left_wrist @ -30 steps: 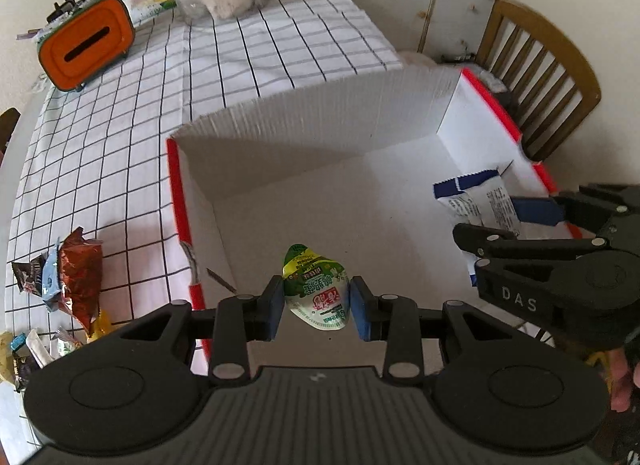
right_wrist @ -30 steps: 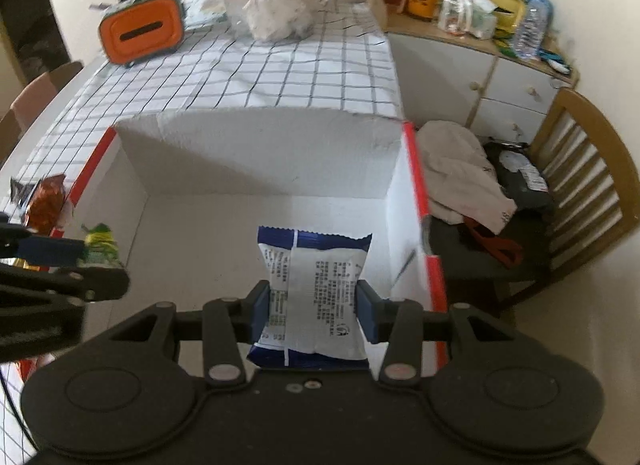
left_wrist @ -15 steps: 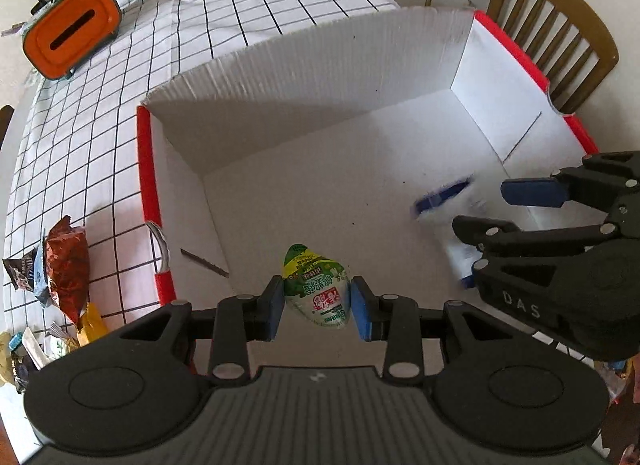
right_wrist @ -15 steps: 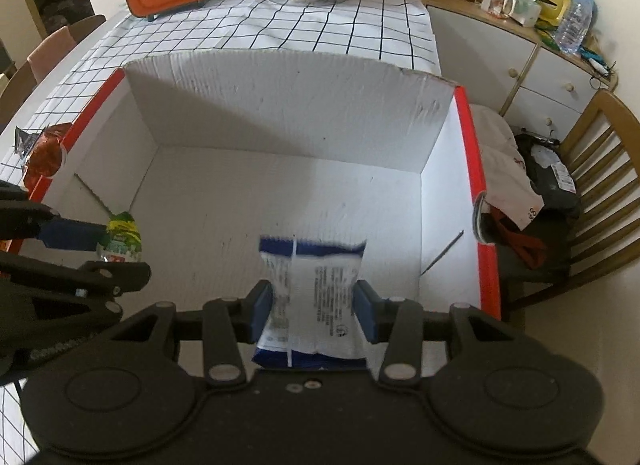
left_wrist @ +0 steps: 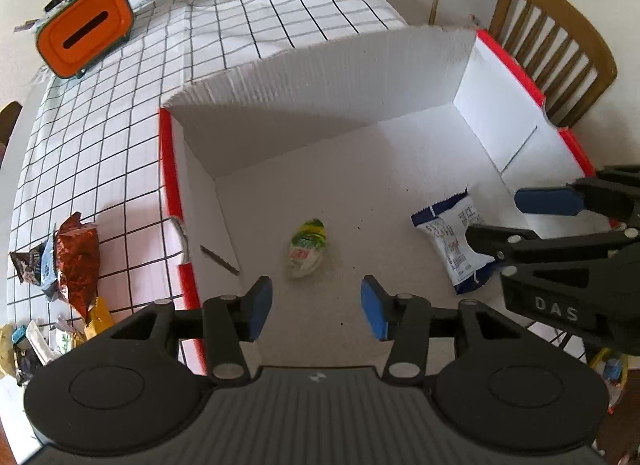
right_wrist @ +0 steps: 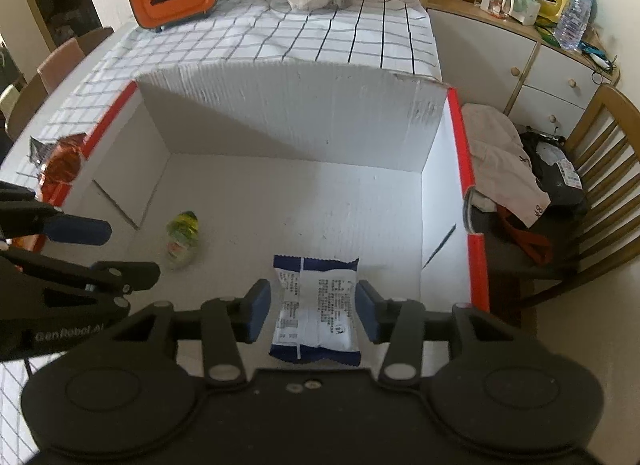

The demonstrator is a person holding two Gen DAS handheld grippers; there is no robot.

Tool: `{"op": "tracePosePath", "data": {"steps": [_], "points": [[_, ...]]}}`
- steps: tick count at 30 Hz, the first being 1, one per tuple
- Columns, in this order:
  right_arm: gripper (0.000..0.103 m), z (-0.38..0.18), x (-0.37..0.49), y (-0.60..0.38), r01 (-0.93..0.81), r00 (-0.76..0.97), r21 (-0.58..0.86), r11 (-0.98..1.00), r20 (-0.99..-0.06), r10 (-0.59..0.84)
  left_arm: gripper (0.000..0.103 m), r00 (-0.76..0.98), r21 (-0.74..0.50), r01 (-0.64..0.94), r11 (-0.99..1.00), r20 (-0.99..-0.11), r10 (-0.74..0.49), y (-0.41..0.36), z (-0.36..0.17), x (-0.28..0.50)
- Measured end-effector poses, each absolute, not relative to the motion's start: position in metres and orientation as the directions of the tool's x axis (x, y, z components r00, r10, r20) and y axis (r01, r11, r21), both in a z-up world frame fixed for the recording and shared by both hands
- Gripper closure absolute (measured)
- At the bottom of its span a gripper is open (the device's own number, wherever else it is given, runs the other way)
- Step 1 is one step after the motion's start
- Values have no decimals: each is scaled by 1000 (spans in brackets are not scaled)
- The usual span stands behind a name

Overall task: Organize snacks
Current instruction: 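Withdraw both tools from the box back toward the snack pile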

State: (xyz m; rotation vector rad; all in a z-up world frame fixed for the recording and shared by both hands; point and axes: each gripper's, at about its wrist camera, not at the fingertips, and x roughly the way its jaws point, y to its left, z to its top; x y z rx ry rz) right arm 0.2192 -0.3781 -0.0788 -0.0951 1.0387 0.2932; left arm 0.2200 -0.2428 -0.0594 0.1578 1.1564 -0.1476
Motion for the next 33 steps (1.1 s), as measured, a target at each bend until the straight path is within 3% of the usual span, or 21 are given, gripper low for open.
{"op": "tracePosePath", "data": {"steps": [7,11,14,26,33], "points": [[51,-58,206,-380,-299,496,92,950,-835,237,54,439,17,158,987,-897,-56,-227,-37,210],[49,-43,197,-379,-301,524,103,948,-813,254,44,474,16,149,989,-879,-58,-218,-25,201],[47,-32,190,-374,-314,547,98,944,-794,264,44,496,8,151,989,-866,-68,-211,-15,194],[26,0,164,-352,-319,596,143,937,-738,316,28,585,-13,154,988,-804,-102,-173,22,162],[17,11,145,-328,-320,607,162,934,-721,333,25,629,-6,173,985,-769,-115,-146,35,138]]}}
